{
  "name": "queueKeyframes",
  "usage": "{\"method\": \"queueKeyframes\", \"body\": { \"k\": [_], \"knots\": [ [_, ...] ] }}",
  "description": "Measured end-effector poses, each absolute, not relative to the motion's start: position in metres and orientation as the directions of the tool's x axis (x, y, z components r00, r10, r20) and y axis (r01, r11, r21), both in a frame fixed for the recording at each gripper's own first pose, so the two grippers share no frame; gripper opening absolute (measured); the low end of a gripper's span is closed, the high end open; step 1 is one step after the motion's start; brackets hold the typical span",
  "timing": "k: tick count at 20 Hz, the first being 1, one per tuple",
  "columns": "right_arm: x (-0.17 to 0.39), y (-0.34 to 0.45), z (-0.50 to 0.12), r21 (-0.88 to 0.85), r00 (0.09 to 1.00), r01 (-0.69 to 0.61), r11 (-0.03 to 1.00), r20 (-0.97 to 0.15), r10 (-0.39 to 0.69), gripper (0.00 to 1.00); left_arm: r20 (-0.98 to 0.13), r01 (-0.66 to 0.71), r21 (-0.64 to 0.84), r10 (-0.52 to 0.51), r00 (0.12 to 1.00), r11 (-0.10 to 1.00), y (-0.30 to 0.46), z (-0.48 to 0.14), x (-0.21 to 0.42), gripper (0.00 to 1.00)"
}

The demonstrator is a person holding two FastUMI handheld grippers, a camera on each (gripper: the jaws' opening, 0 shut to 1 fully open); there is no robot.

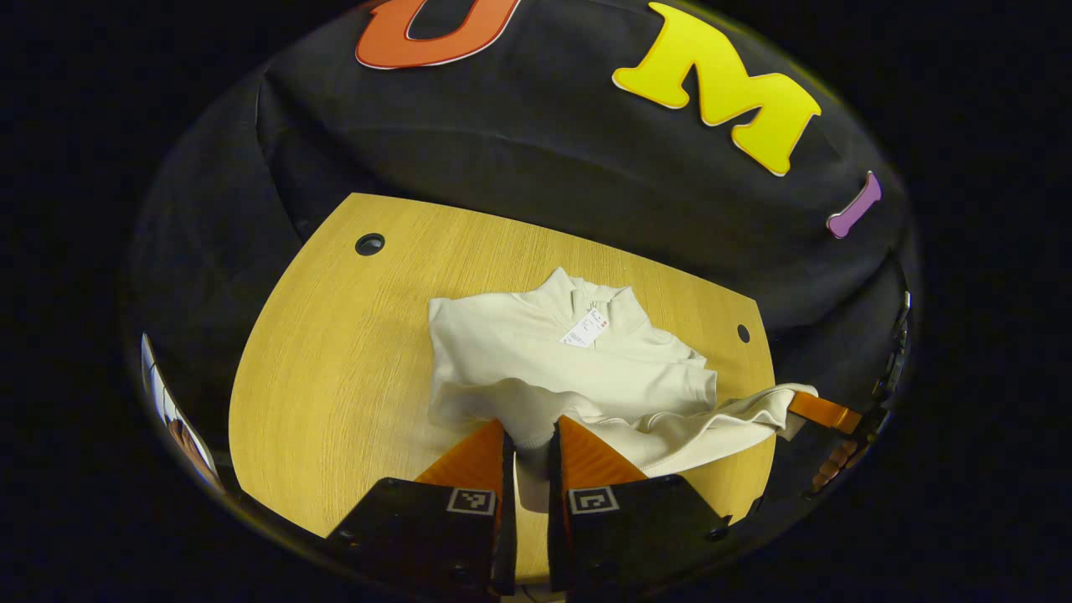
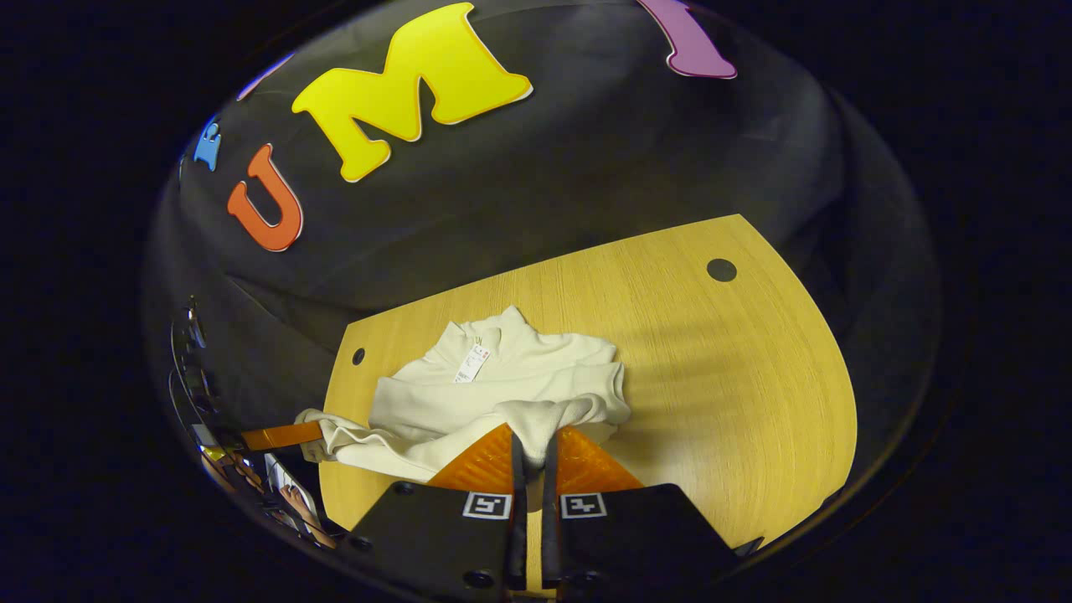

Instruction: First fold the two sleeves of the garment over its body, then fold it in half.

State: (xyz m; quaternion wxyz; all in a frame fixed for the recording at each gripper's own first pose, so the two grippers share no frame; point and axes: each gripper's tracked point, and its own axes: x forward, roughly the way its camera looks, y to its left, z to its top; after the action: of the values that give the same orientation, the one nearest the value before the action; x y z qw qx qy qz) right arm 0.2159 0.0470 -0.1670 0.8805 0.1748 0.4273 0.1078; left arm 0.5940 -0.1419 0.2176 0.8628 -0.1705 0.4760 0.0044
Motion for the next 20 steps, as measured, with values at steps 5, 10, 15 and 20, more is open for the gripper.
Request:
{"method": "queueKeyframes", "body": {
  "k": [5,10,15,20],
  "knots": [
    [0.272,0.060,-0.211,0.420,0.575,0.027,0.907,-0.749,0.330,0.07,-0.863,-0.192,-0.265,-0.143,0.485,0.945,-0.128,0.126,0.679,0.18],
    [0.312,0.069,-0.246,0.390,0.570,0.038,0.920,-0.765,0.300,0.07,-0.860,-0.184,-0.269,-0.150,0.487,0.945,-0.126,0.059,0.744,0.21],
    [0.328,0.072,-0.265,0.375,0.562,0.079,0.924,-0.782,0.270,0.10,-0.833,-0.219,-0.283,-0.126,0.538,0.934,-0.111,0.047,0.775,0.40],
    [0.339,0.079,-0.267,0.361,0.583,0.076,0.929,-0.772,0.252,0.25,-0.812,-0.241,-0.293,-0.107,0.574,0.925,-0.106,0.047,0.781,0.71]
  ]
}}
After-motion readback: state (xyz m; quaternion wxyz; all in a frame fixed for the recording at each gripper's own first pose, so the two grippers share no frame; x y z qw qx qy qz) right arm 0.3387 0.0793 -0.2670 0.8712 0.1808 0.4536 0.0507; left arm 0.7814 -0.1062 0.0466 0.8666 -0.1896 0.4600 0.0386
